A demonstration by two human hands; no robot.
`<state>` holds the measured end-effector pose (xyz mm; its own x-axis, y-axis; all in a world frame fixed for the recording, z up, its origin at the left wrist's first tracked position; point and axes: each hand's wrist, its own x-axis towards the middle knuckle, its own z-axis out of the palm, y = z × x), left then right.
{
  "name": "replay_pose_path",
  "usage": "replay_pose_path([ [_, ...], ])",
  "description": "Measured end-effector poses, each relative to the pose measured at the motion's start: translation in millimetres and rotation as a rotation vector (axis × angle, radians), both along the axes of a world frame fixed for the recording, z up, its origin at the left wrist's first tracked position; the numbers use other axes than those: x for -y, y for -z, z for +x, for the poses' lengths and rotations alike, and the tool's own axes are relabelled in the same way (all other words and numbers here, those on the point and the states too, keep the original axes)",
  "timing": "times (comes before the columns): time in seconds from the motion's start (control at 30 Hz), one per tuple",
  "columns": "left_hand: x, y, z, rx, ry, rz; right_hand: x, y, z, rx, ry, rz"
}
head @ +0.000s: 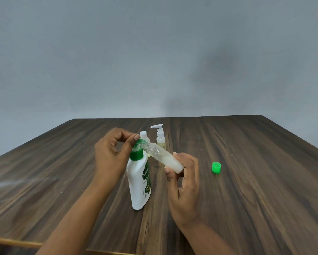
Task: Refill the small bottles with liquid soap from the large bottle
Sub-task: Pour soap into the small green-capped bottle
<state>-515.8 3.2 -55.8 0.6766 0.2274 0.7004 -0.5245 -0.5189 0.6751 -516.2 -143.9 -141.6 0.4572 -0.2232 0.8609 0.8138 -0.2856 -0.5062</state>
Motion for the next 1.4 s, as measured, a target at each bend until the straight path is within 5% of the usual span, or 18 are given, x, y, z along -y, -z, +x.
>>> replay_pose_path([
  [0.3,1,-21,1,-0.033,-0.047,0.171,0,-1,3,0.004,0.023,-0.010],
  [0.57,2,3,2,0.010,-0.004,-0.024,1,0,1,-0.005,-0.006,0.000],
  [1.4,9,1,4,0.126,-0.086,0.056,-1,-2,1,0.011,-0.009,0.004],
])
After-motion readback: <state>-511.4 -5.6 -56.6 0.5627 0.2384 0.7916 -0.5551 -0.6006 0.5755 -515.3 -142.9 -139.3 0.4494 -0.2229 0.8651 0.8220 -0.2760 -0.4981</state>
